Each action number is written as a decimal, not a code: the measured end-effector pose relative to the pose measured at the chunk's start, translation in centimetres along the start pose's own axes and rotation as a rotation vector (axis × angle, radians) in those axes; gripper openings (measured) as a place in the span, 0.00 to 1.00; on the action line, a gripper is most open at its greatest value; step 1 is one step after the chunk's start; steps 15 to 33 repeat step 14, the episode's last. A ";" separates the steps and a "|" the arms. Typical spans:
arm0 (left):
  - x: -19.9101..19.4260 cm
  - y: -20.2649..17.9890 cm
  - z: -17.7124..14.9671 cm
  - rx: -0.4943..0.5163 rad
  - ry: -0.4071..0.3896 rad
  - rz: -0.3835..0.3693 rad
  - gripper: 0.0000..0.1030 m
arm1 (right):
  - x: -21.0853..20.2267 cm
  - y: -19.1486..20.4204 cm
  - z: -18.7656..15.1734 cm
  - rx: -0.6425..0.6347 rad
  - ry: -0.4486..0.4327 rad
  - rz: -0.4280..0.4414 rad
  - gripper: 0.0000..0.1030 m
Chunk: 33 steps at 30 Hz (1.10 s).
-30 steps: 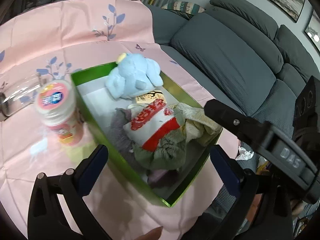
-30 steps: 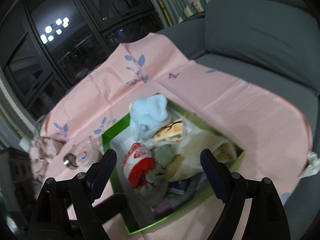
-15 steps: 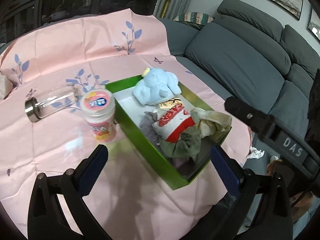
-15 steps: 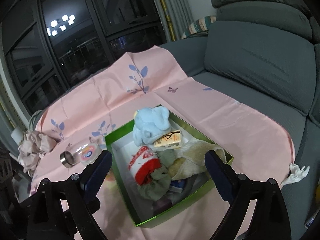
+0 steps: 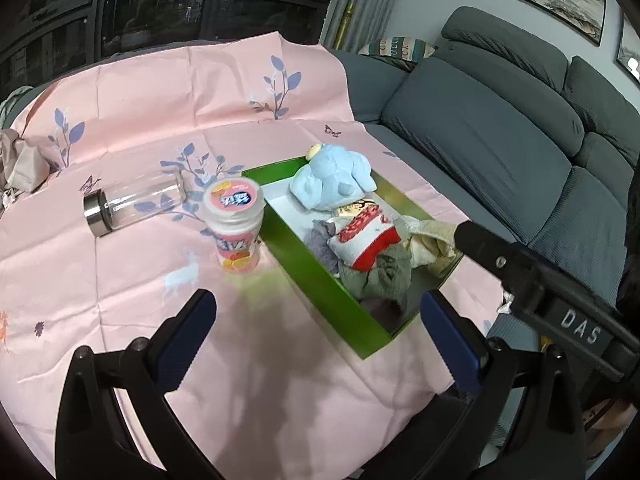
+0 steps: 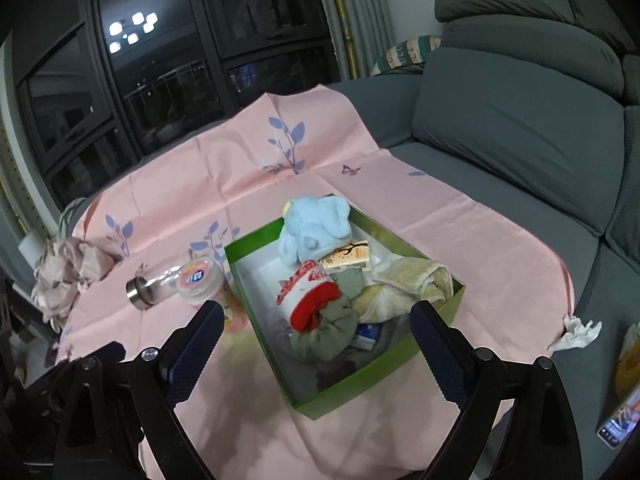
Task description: Organize soft objects
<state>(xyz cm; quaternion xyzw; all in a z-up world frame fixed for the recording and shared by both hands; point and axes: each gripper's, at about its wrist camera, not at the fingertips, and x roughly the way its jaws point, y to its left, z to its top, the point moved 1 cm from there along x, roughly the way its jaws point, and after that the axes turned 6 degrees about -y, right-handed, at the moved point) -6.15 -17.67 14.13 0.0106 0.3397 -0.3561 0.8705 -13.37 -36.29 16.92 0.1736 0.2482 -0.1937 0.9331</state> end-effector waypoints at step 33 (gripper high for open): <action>-2.6 1.9 -1.0 -0.038 -0.022 0.021 0.99 | -1.3 0.8 -0.4 0.014 0.010 -0.042 0.92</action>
